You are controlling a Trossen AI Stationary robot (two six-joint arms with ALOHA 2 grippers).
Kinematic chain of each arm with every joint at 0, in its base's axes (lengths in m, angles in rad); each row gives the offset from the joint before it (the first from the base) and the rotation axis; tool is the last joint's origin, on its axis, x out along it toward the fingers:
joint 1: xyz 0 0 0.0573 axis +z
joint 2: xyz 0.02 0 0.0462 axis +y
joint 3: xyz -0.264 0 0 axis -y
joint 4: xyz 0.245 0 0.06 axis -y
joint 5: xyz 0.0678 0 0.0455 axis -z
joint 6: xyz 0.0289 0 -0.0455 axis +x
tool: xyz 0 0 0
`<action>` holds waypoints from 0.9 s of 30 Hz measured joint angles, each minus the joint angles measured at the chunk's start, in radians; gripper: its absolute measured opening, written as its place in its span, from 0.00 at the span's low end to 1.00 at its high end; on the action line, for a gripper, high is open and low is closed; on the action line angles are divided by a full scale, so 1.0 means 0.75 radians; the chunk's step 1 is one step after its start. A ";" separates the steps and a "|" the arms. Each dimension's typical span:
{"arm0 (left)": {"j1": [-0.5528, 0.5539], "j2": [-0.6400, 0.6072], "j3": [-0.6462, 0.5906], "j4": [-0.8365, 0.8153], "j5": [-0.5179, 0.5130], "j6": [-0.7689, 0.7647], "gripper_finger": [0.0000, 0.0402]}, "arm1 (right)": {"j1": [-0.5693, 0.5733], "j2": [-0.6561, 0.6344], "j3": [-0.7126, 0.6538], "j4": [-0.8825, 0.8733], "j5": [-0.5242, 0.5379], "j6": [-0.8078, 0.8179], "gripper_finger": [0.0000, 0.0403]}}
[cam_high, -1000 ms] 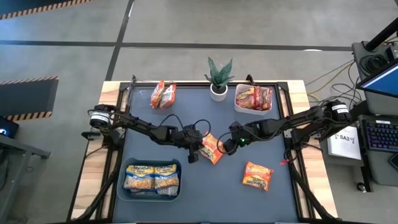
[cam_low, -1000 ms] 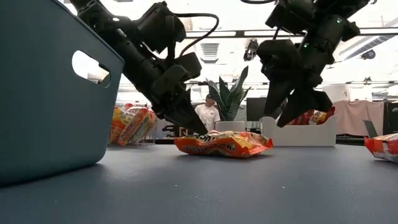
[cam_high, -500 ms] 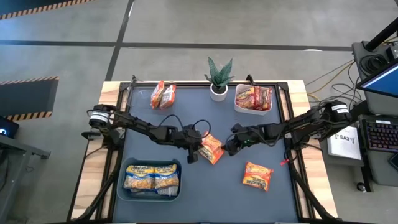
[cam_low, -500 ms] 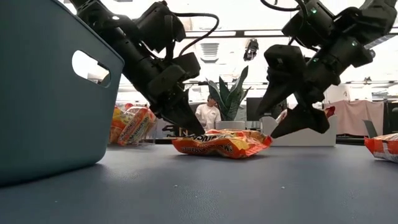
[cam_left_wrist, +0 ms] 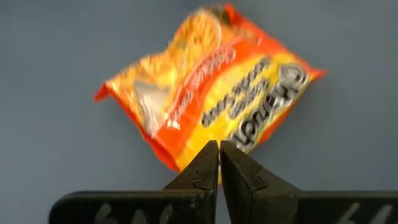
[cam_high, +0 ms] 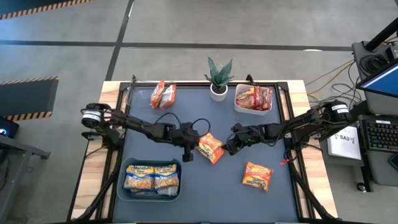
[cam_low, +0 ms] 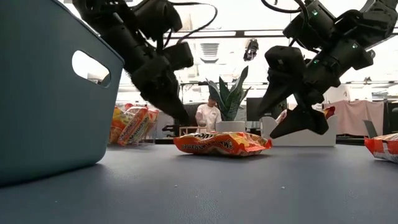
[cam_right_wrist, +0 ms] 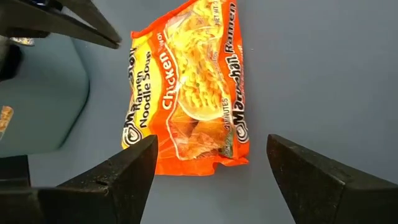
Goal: Sort Maruchan noodles
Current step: Put the orange noodle pack into the transparent bin
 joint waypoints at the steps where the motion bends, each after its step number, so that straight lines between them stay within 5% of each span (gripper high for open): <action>1: 0.000 0.005 -0.004 -0.004 0.000 -0.002 0.00 | 0.000 0.004 0.000 0.009 0.000 -0.001 0.72; 27: -0.003 0.099 -0.005 -0.015 0.007 -0.073 0.00 | -0.011 0.438 0.075 0.599 -0.104 -0.164 0.67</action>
